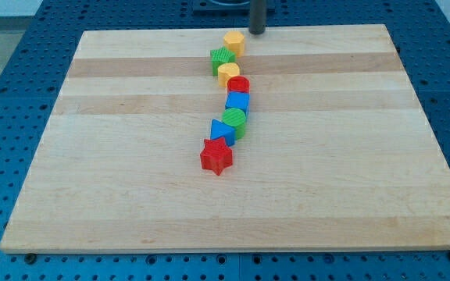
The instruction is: Push the yellow hexagon top of the green star
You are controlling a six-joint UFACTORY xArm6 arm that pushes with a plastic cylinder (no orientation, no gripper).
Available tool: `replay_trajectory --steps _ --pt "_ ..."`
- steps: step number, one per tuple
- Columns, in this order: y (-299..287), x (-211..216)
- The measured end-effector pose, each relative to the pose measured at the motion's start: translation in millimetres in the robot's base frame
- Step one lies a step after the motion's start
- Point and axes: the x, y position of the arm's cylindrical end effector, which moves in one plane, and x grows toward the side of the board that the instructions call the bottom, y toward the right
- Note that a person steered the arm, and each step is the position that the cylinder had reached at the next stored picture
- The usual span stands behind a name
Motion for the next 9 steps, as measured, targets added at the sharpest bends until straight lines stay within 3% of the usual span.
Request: replay_trajectory --steps 2,4,5,9 --pt "-22.8 18.1" --pt "26.4 13.3" --pt "23.3 24.3" --pt "-50.6 24.4"
